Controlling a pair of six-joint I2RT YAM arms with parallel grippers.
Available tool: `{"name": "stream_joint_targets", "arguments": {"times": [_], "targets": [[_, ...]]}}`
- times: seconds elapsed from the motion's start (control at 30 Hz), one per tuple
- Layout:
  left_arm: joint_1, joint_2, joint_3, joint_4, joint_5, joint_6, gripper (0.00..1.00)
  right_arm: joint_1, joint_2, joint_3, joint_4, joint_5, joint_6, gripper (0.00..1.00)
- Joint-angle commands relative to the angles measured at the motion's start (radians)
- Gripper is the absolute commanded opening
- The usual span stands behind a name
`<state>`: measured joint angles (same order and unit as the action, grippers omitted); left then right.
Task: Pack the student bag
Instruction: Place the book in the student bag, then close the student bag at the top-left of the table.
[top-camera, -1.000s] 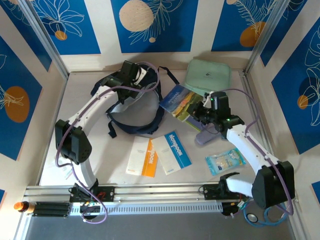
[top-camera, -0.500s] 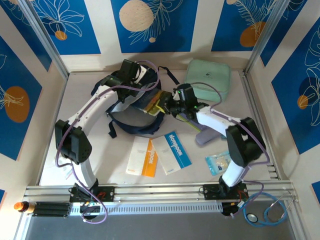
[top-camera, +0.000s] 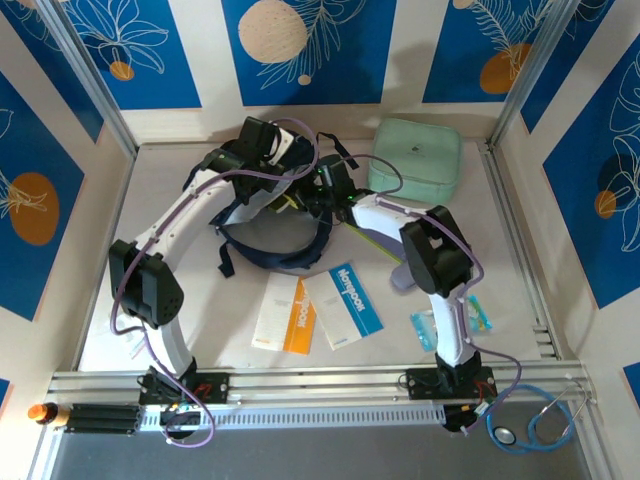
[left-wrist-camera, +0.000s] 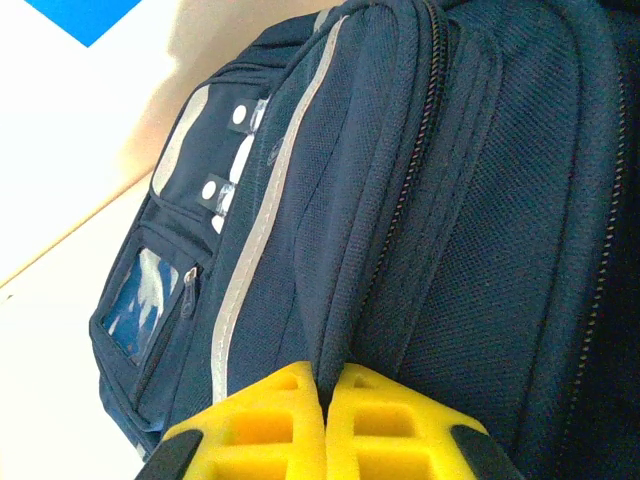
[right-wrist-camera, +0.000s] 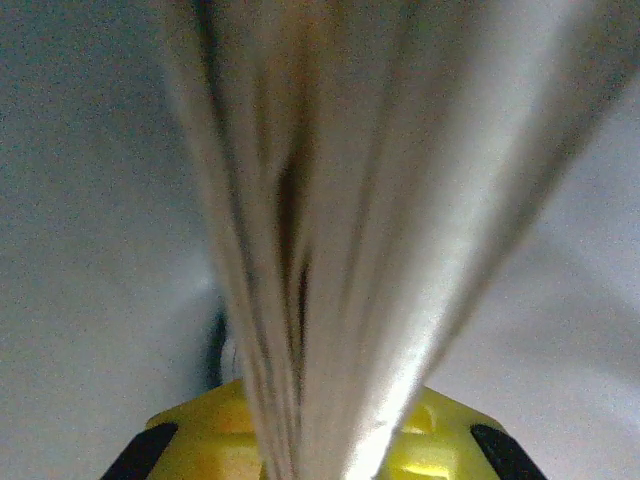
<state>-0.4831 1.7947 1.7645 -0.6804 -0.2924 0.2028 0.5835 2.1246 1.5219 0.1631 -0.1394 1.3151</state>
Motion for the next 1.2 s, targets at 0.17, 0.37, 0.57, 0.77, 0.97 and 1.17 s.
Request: {"name": "stream_joint_targets", "arguments": {"times": [0.17, 0.37, 0.57, 0.77, 0.97, 1.17], "targets": [[0.035, -0.073, 0.06, 0.094, 0.041, -0.059, 0.0, 0.042, 0.15, 0.193, -0.002, 0.176, 0.046, 0.0], [0.067, -0.074, 0.056, 0.088, 0.076, -0.075, 0.0, 0.067, 0.253, 0.305, -0.032, 0.221, 0.092, 0.09], [0.103, -0.055, 0.062, 0.091, 0.107, -0.131, 0.0, 0.101, 0.334, 0.429, -0.136, 0.229, 0.11, 0.39], [0.145, -0.05, 0.02, 0.108, 0.138, -0.168, 0.0, 0.096, 0.278, 0.381, -0.152, 0.162, 0.103, 0.53], [0.167, -0.059, -0.05, 0.133, 0.129, -0.178, 0.0, 0.101, 0.028, 0.104, -0.092, 0.126, 0.089, 0.65], [0.174, -0.098, -0.17, 0.153, 0.069, -0.183, 0.0, 0.098, -0.236, -0.175, -0.105, 0.135, -0.033, 0.65]]}}
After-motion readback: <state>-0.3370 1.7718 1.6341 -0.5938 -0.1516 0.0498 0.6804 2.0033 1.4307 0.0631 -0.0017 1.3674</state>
